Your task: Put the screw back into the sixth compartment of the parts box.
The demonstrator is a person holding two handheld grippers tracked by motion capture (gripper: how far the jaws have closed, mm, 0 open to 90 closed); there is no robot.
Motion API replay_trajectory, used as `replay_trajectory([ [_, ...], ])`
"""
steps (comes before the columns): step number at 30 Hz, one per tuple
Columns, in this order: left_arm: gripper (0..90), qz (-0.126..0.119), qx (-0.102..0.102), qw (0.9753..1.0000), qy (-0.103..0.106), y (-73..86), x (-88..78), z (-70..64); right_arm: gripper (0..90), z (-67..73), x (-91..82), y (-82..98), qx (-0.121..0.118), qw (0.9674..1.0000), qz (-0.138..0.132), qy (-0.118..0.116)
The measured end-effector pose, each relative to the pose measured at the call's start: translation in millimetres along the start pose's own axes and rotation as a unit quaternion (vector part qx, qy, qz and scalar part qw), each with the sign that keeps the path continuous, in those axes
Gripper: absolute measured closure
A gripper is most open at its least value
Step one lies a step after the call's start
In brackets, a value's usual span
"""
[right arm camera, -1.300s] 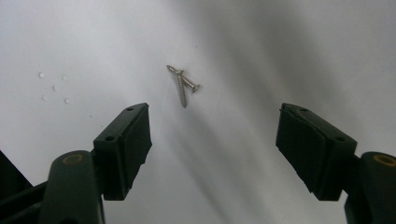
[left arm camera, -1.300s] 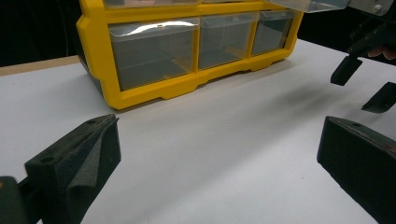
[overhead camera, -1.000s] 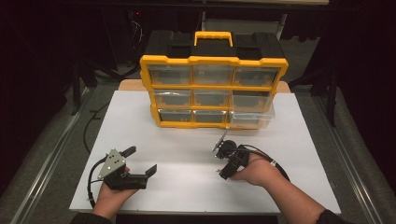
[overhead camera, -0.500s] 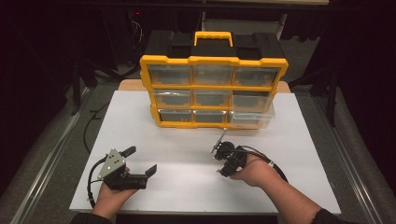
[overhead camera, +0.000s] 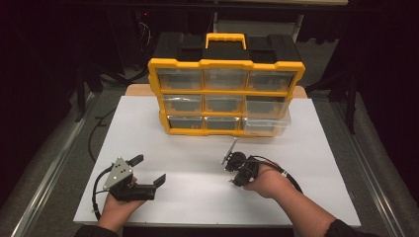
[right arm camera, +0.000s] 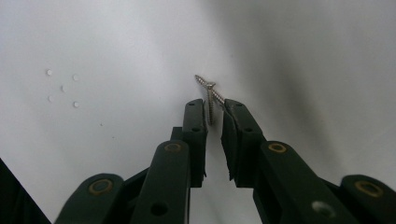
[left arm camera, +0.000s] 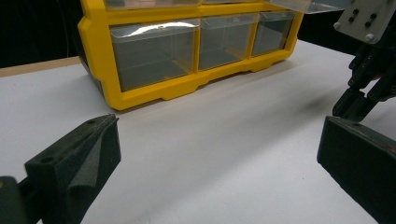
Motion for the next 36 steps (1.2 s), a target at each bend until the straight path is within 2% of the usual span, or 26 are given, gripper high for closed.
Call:
replay_trajectory([
  [14, 0.1, 0.000, -0.001, 1.0000, 0.001, -0.1, 0.1, -0.6, 85.1, 1.9, 5.4, -0.4, -0.014, 0.9998, 0.009, -0.006],
  [36, 0.1, -0.001, 0.001, 1.0000, 0.001, -0.2, -0.3, -0.1, 85.8, -0.6, 8.0, -4.9, -0.009, 0.9998, 0.015, 0.000],
])
Point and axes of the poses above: each handheld gripper's, and its own axes: x roughly forward along the jaws, y roughly out of its underside, z roughly to its left, the point moved 10 cm from there along x, roughly forward along the jaws, and after that the axes turned 11 degrees about x, right-handed, at the moved point
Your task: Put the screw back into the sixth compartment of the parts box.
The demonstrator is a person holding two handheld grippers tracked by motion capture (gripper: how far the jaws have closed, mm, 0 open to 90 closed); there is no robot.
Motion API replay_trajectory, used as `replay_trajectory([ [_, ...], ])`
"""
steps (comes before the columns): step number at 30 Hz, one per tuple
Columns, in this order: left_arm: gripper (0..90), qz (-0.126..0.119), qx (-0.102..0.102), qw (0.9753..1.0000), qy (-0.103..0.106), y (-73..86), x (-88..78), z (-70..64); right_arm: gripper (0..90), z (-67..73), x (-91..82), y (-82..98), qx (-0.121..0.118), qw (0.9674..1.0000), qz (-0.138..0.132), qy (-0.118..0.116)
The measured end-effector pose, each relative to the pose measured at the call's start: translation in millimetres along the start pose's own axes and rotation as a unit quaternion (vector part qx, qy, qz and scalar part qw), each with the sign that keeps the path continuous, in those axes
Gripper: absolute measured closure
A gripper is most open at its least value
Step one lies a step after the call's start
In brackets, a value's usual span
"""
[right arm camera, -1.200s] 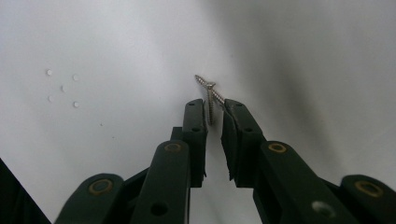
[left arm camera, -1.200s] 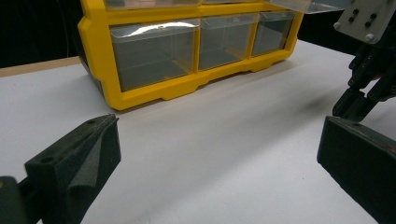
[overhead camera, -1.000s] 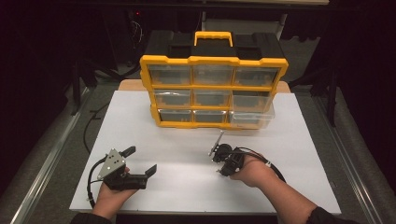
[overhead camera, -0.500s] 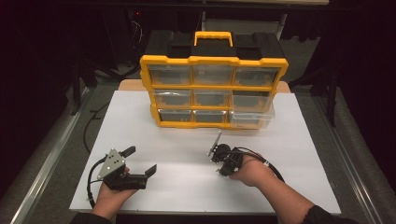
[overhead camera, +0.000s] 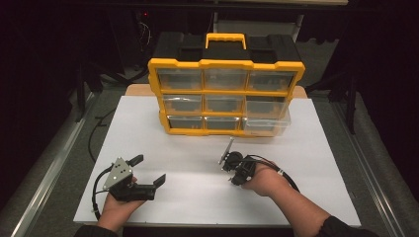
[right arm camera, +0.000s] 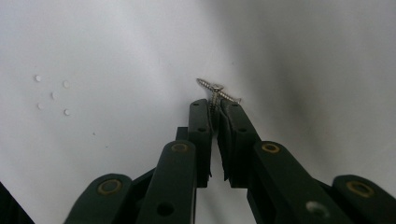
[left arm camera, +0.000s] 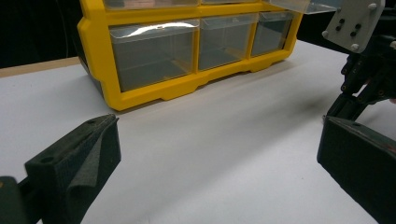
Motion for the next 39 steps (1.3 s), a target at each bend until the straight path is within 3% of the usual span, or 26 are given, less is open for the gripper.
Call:
replay_trajectory([
  [39, 0.1, 0.000, -0.003, 1.0000, -0.001, 0.5, 0.0, 0.7, 89.9, -4.6, -5.9, 1.6, 0.003, 1.0000, 0.000, -0.004],
])
Point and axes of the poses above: each handheld gripper's, and its own axes: x roughly forward along the jaws, y roughly out of its underside, z roughly to its left, the point moved 10 cm from there along x, roughly forward along the jaws, and after that the axes turned 11 degrees about x, right-handed, at the moved point
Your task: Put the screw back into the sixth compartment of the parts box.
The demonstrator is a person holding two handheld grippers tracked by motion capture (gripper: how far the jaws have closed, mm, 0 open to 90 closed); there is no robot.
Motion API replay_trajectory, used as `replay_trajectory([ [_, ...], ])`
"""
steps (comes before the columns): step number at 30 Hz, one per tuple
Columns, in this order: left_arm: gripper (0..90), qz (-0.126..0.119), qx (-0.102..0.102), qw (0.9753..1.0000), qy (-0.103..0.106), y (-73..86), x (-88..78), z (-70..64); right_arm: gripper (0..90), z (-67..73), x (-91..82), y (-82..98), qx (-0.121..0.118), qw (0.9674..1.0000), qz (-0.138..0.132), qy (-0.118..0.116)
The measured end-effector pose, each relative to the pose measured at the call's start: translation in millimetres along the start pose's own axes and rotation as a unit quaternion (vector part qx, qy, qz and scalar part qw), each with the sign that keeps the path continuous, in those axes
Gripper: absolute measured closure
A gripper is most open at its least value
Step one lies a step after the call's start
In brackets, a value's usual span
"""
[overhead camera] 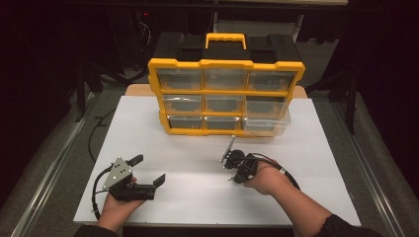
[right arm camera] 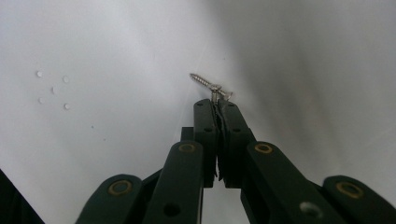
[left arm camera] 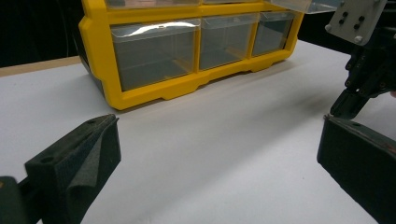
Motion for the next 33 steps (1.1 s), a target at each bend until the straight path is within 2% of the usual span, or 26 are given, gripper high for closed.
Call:
replay_trajectory([
  [13, 0.1, -0.001, 0.002, 1.0000, 0.000, -0.3, -0.4, 0.4, 89.8, -2.5, -7.6, 4.0, -0.006, 1.0000, -0.003, 0.000],
  [16, 0.1, -0.004, 0.002, 1.0000, -0.001, -1.2, -0.6, 0.2, 89.8, -3.3, -11.0, 5.0, -0.001, 1.0000, -0.007, -0.004],
  [33, 0.1, -0.016, 0.003, 0.9999, -0.004, -4.2, -2.4, 0.9, 89.8, -16.6, -30.4, 14.6, 0.011, 0.9998, -0.012, 0.009],
])
Point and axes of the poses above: each handheld gripper's, and its own axes: x roughly forward along the jaws, y roughly out of its underside, z roughly to its left, the point moved 10 cm from there along x, roughly forward along the jaws, and after that the axes turned 11 degrees about x, right-handed, at the moved point
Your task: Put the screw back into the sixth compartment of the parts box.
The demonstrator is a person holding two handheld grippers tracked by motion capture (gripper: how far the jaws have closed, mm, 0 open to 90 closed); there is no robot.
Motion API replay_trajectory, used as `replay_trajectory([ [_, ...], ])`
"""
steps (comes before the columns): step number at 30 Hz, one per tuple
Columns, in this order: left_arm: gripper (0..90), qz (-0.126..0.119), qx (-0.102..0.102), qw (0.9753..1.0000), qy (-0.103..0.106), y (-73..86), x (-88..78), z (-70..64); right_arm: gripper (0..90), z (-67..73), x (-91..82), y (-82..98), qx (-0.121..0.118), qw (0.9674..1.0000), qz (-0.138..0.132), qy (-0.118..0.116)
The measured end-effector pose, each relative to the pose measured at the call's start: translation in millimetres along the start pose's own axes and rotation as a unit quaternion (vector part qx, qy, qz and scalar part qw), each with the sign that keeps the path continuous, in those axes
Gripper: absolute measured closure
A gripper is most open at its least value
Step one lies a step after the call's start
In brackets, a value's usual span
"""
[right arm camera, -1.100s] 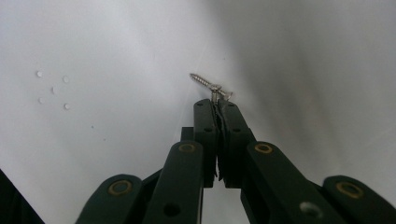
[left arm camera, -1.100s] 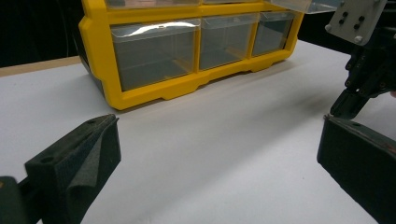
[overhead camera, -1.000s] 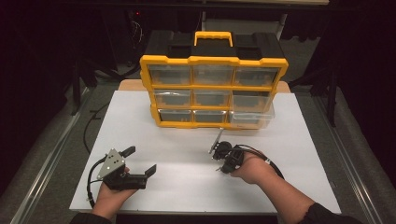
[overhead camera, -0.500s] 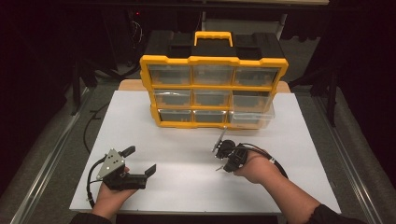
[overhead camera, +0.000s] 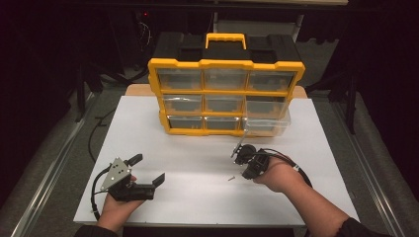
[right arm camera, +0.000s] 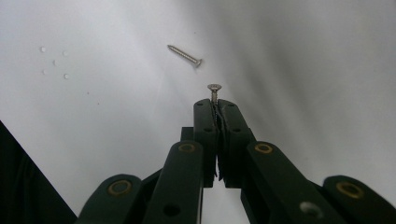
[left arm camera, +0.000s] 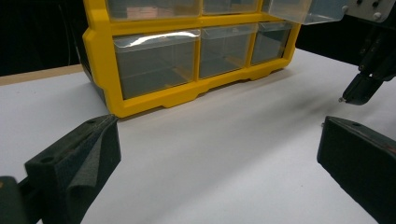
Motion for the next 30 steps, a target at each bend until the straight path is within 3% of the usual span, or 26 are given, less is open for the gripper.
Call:
replay_trajectory([
  [4, 0.1, -0.006, -0.007, 1.0000, 0.003, -0.2, 0.3, 0.8, 89.8, -3.7, -4.3, 3.2, 0.004, 1.0000, -0.001, 0.003],
  [30, 0.4, -0.003, 0.000, 1.0000, -0.001, 2.8, 0.7, 1.5, 89.8, -26.6, -40.5, 13.4, 0.018, 0.9997, -0.011, 0.014],
])
Point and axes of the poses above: each handheld gripper's, and its own axes: x roughly forward along the jaws, y roughly out of its underside, z roughly to its left, the point moved 10 cm from there along x, roughly forward along the jaws, and after that the axes turned 11 degrees about x, right-handed, at the moved point
